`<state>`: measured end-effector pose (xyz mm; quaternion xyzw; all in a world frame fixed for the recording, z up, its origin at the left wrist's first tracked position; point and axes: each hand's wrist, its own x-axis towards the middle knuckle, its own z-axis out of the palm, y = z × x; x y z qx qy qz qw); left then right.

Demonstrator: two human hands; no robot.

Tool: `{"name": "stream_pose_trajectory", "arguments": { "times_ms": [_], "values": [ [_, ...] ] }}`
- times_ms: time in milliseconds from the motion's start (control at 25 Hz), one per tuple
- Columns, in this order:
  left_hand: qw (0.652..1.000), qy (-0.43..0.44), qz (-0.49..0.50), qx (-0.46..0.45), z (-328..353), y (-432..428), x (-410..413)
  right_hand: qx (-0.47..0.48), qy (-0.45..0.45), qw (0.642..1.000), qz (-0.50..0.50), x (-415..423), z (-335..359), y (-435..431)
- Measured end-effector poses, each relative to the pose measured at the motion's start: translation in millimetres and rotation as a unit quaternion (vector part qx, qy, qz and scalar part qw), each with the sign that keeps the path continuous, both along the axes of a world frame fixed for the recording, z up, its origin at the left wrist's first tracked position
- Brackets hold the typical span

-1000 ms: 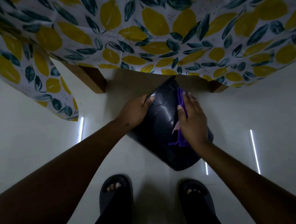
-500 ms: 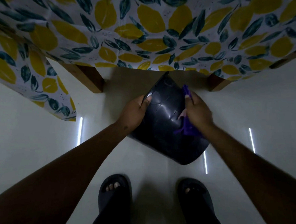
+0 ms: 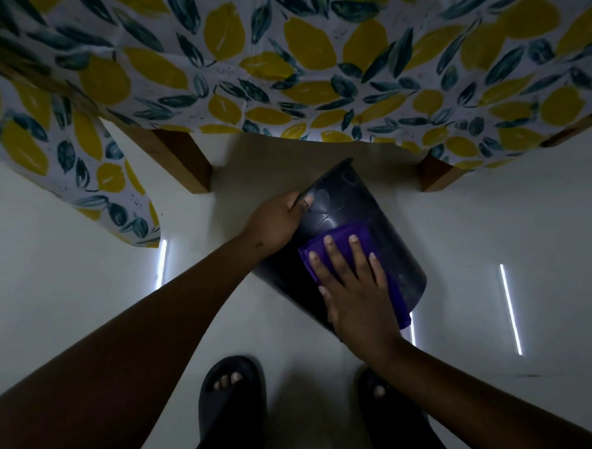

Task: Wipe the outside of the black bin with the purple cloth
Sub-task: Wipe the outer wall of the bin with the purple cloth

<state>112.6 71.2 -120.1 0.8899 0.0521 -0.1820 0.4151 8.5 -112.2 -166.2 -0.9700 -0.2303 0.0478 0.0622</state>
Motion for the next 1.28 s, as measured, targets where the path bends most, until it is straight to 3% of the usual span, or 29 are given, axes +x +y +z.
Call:
{"name": "stream_pose_trajectory", "arguments": {
  "times_ms": [80, 160, 280, 360, 480, 600, 720, 840, 960, 1160, 1280],
  "values": [
    [1.0, 0.002, -0.004, -0.016, -0.6, 2.3, -2.3, -0.004, -0.005, 0.999, 0.05, -0.2, -1.7, -5.0],
    [0.999, 0.004, -0.007, -0.032, 1.0, 4.3, -6.4, 0.028, -0.01, 0.999, 0.038, 13.8, 5.5, -6.0],
    [0.999, 0.003, -0.002, -0.044, 2.9, 1.0, -10.4, 0.158, 0.046, 0.975, -0.15, 67.8, 13.9, -2.6],
    [1.0, -0.002, 0.012, -0.027, 3.0, -1.1, -14.5, 0.189, 0.079, 0.961, -0.188, 78.6, 16.3, -2.0],
    [0.999, -0.013, 0.023, -0.022, 2.9, 0.4, -20.6, 0.092, 0.023, 0.994, -0.051, 34.2, 13.9, 6.9],
    [0.999, -0.033, 0.024, -0.034, 4.9, -1.6, -25.7, 0.069, -0.021, 0.994, 0.082, 9.7, 14.9, 6.3],
    [0.998, -0.051, 0.019, -0.028, 16.5, -2.9, -30.8, 0.156, 0.001, 0.988, -0.001, 33.4, 25.5, 5.9],
    [0.996, -0.08, -0.034, 0.02, 29.8, -2.0, -41.1, 0.347, 0.103, 0.907, -0.214, 64.6, 50.9, 3.2],
    [0.978, -0.148, -0.111, 0.095, 38.0, -3.1, -59.9, 0.377, 0.119, 0.868, -0.301, 80.5, 61.2, -8.5],
    [0.95, -0.207, -0.195, 0.132, 55.6, -5.7, -85.9, 0.413, 0.106, 0.824, -0.373, 66.9, 68.9, -25.9],
    [0.917, -0.238, -0.26, 0.187, 57.3, -9.7, -105.2, 0.484, 0.083, 0.743, -0.455, 64.2, 82.4, -40.9]
  ]
}}
